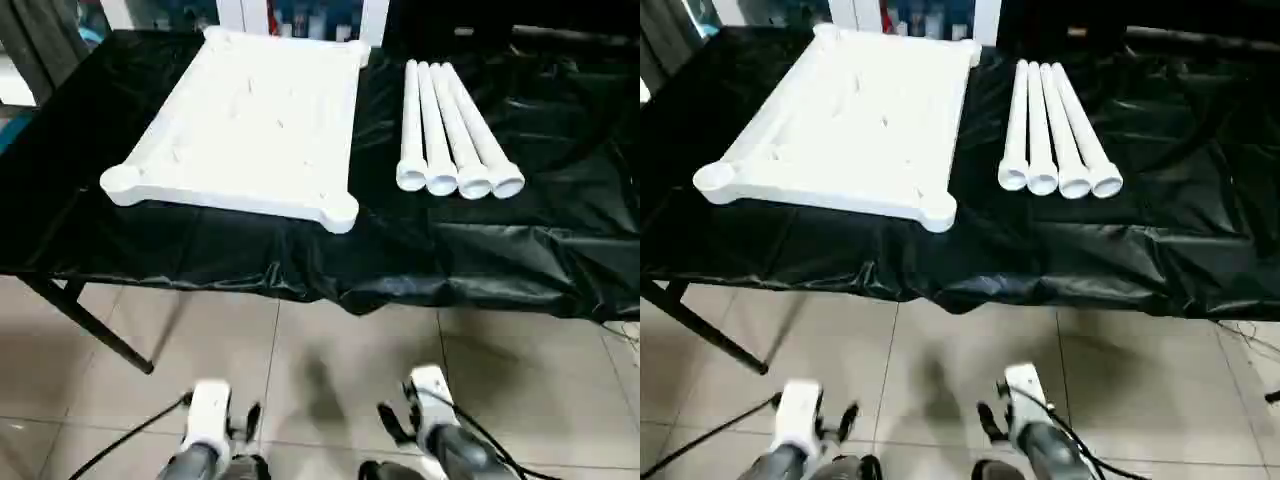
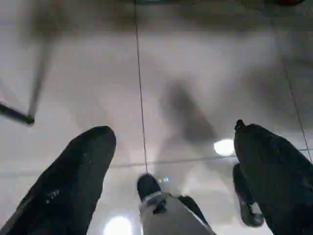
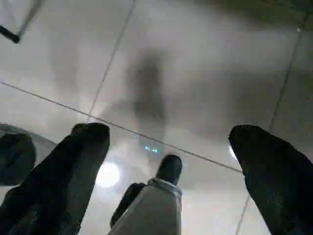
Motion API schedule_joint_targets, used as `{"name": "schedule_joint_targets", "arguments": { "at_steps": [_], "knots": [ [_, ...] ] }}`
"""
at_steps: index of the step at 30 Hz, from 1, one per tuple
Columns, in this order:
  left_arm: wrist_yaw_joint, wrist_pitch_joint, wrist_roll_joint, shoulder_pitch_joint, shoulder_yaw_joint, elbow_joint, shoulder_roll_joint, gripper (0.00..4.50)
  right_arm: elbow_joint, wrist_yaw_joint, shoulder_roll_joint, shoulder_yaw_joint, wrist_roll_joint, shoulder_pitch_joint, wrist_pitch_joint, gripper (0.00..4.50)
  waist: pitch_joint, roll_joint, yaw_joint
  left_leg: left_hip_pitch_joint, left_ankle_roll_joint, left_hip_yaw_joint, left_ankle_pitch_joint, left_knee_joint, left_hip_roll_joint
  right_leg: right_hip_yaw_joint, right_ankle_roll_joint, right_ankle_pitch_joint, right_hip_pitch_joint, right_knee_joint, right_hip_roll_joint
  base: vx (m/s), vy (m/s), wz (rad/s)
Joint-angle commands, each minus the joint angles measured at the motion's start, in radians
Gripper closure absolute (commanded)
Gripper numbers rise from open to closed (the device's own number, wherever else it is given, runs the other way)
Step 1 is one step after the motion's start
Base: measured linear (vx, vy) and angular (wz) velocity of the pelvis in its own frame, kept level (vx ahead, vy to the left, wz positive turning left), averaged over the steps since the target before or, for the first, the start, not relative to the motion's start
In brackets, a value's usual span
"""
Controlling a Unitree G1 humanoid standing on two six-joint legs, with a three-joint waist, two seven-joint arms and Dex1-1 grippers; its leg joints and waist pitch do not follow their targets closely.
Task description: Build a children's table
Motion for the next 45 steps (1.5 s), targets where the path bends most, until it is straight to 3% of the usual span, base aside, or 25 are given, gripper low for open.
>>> {"name": "schedule_joint_targets", "arguments": {
  "at_steps": [1,4,8,9,10,11,12,17,18,22,25,28,29,31,32,33,35,36,37,38,39,40,43,44,45],
  "knots": [
    [-0.027,0.015,-0.003,0.048,-0.021,-0.094,-0.004,0.1,-0.076,0.058,0.0,0.001,0.013,0.043,-0.073,0.06,-0.026,0.005,0.001,0.026,0.067,-0.042,-0.259,-0.095,0.09,0.045,-0.274,-0.067,0.019,-0.072,-0.082,0.0,0.0,0.0],
    [-0.026,0.012,-0.016,0.089,-0.014,-0.178,-0.005,0.1,-0.17,0.109,-0.007,0.003,0.041,0.091,-0.093,0.06,-0.027,0.005,0.002,0.024,0.07,-0.044,-0.244,-0.096,0.092,0.046,-0.261,-0.021,0.024,-0.068,-0.079,0.0,0.0,0.0],
    [-0.062,0.07,-0.091,0.204,0.002,-0.424,0.005,0.1,-0.463,0.188,-0.05,0.014,0.096,0.224,-0.05,0.06,-0.024,0.002,0.006,0.02,0.101,-0.042,-0.174,-0.089,0.09,0.045,-0.258,0.112,0.027,-0.056,-0.073,0.0,0.0,0.0],
    [-0.069,0.077,-0.1,0.231,0.0,-0.479,0.011,0.1,-0.529,0.201,-0.062,0.017,0.109,0.255,-0.034,0.06,-0.02,0.002,0.005,0.018,0.103,-0.041,-0.179,-0.089,0.088,0.046,-0.254,0.113,0.029,-0.057,-0.071,0.0,0.0,0.0],
    [-0.067,0.091,-0.098,0.302,-0.003,-0.612,0.03,0.1,-0.7,0.248,-0.091,0.019,0.162,0.339,0.014,0.06,-0.023,0.004,0.006,0.021,0.107,-0.043,-0.183,-0.09,0.089,0.045,-0.247,0.104,0.028,-0.059,-0.072,0.0,0.0,0.0],
    [-0.065,0.099,-0.097,0.326,-0.003,-0.657,0.035,0.1,-0.759,0.259,-0.103,0.02,0.175,0.368,0.026,0.06,-0.017,0.0,0.013,0.017,0.108,-0.048,-0.202,-0.093,0.094,0.047,-0.219,0.1,0.035,-0.062,-0.075,0.0,0.0,0.0],
    [-0.061,0.111,-0.094,0.36,0.0,-0.72,0.041,0.1,-0.842,0.275,-0.12,0.021,0.192,0.409,0.043,0.06,-0.017,0.0,0.012,0.02,0.109,-0.047,-0.207,-0.094,0.094,0.046,-0.211,0.097,0.031,-0.063,-0.073,0.0,0.0,0.0],
    [-0.034,0.145,-0.104,0.441,0.034,-0.913,0.043,0.1,-1.142,0.288,-0.175,0.004,0.29,0.531,0.145,0.06,-0.003,-0.002,0.012,0.023,0.061,-0.049,-0.31,-0.108,0.088,0.048,-0.155,-0.126,0.019,-0.087,-0.066,0.0,0.0,0.0],
    [-0.024,0.168,-0.105,0.452,0.043,-0.971,0.043,0.1,-1.227,0.288,-0.191,0.001,0.315,0.558,0.18,0.06,0.002,-0.004,0.015,0.025,0.035,-0.052,-0.344,-0.113,0.088,0.052,-0.129,-0.21,0.016,-0.094,-0.065,0.0,0.0,0.0],
    [0.005,0.257,-0.119,0.443,0.052,-1.126,0.041,0.1,-1.418,0.253,-0.217,-0.012,0.377,0.585,0.287,0.06,0.0,-0.008,0.017,0.025,0.014,-0.055,-0.321,-0.111,0.08,0.052,-0.098,-0.219,0.013,-0.094,-0.062,0.0,0.0,0.0],
    [0.041,0.364,-0.123,0.371,0.045,-1.237,0.044,0.1,-1.559,0.169,-0.21,-0.037,0.419,0.524,0.426,0.06,-0.015,-0.01,0.017,0.027,0.013,-0.054,-0.233,-0.102,0.074,0.048,-0.101,-0.105,0.018,-0.081,-0.054,0.0,0.0,0.0],
    [0.105,0.451,-0.08,0.185,0.068,-1.224,0.033,0.1,-1.562,0.065,-0.148,-0.062,0.42,0.32,0.452,0.06,-0.026,-0.01,0.01,0.028,0.023,-0.05,-0.127,-0.088,0.06,0.043,-0.119,0.023,0.019,-0.063,-0.048,0.0,0.0,0.0],
    [0.105,0.451,-0.08,0.185,0.068,-1.224,0.033,0.1,-1.562,0.065,-0.148,-0.062,0.42,0.32,0.452,0.06,-0.031,-0.017,0.011,0.026,0.032,-0.049,-0.084,-0.082,0.057,0.042,-0.128,0.061,0.024,-0.056,-0.05,0.0,0.0,0.0],
    [0.111,0.458,-0.08,0.147,0.073,-1.22,0.034,0.1,-1.551,0.026,-0.124,-0.071,0.405,0.275,0.454,0.06,-0.032,-0.017,0.013,0.024,0.042,-0.047,-0.047,-0.078,0.056,0.042,-0.133,0.112,0.026,-0.051,-0.05,0.0,0.0,0.0],
    [0.127,0.513,-0.072,0.049,0.077,-1.204,0.036,0.1,-1.507,-0.051,-0.091,-0.109,0.486,0.177,0.53,0.06,-0.039,-0.049,0.008,0.021,0.062,-0.044,0.01,-0.071,0.05,0.042,-0.141,0.219,0.037,-0.037,-0.043,0.0,0.0,0.0],
    [0.133,0.553,-0.088,0.009,0.081,-1.192,0.035,0.1,-1.475,-0.07,-0.082,-0.116,0.484,0.145,0.546,0.06,-0.049,-0.036,0.009,0.027,0.065,-0.045,0.043,-0.065,0.045,0.041,-0.156,0.263,0.032,-0.029,-0.04,0.0,0.0,0.0],
    [0.156,0.608,-0.094,-0.036,0.083,-1.189,0.033,0.1,-1.449,-0.08,-0.086,-0.112,0.45,0.117,0.584,0.06,-0.055,-0.034,0.01,0.027,0.061,-0.045,0.071,-0.059,0.046,0.039,-0.164,0.295,0.035,-0.023,-0.037,0.0,0.0,0.0],
    [0.168,0.642,-0.102,-0.056,0.083,-1.19,0.028,0.1,-1.448,-0.073,-0.095,-0.11,0.439,0.11,0.597,0.06,-0.057,-0.023,0.012,0.027,0.047,-0.045,0.077,-0.057,0.048,0.037,-0.174,0.322,0.034,-0.018,-0.035,0.0,0.0,0.0],
    [0.168,0.642,-0.102,-0.056,0.083,-1.19,0.028,0.1,-1.448,-0.073,-0.095,-0.11,0.439,0.11,0.597,0.06,-0.057,-0.029,0.01,0.027,0.042,-0.043,0.068,-0.056,0.048,0.037,-0.174,0.317,0.036,-0.02,-0.035,0.0,0.0,0.0],
    [0.171,0.649,-0.09,-0.069,0.072,-1.185,0.026,0.1,-1.445,-0.072,-0.105,-0.118,0.439,0.107,0.604,0.06,-0.066,-0.014,0.015,0.026,0.035,-0.046,0.058,-0.054,0.048,0.037,-0.181,0.315,0.041,-0.017,-0.039,0.0,0.0,0.0],
    [0.173,0.66,-0.079,-0.08,0.065,-1.181,0.022,0.1,-1.443,-0.075,-0.108,-0.127,0.439,0.101,0.612,0.06,-0.063,-0.026,0.012,0.026,0.031,-0.043,0.038,-0.056,0.05,0.037,-0.184,0.298,0.041,-0.021,-0.038,0.0,0.0,0.0],
    [0.17,0.668,-0.067,-0.091,0.042,-1.167,0.01,0.1,-1.429,-0.085,-0.117,-0.148,0.436,0.098,0.614,0.06,-0.064,-0.028,0.013,0.024,0.03,-0.044,0.029,-0.056,0.049,0.037,-0.185,0.286,0.044,-0.022,-0.039,0.0,0.0,0.0],
    [0.161,0.699,-0.046,-0.106,-0.017,-1.17,-0.009,0.1,-1.428,-0.127,-0.136,-0.183,0.44,0.106,0.656,0.06,-0.06,-0.024,0.019,0.027,0.017,-0.043,-0.032,-0.06,0.052,0.039,-0.184,0.183,0.041,-0.033,-0.043,0.0,0.0,0.0],
    [0.15,0.707,-0.061,-0.112,-0.02,-1.174,-0.008,0.1,-1.434,-0.13,-0.134,-0.177,0.441,0.108,0.666,0.06,-0.064,-0.012,0.021,0.031,0.007,-0.044,-0.053,-0.061,0.053,0.037,-0.184,0.149,0.039,-0.037,-0.043,0.0,0.0,0.0],
    [0.141,0.709,-0.07,-0.121,-0.021,-1.164,-0.002,0.1,-1.429,-0.128,-0.133,-0.161,0.428,0.109,0.666,0.06,-0.057,-0.013,0.019,0.028,0.002,-0.045,-0.072,-0.064,0.053,0.037,-0.181,0.124,0.037,-0.039,-0.043,0.0,0.0,0.0]
  ]
}}
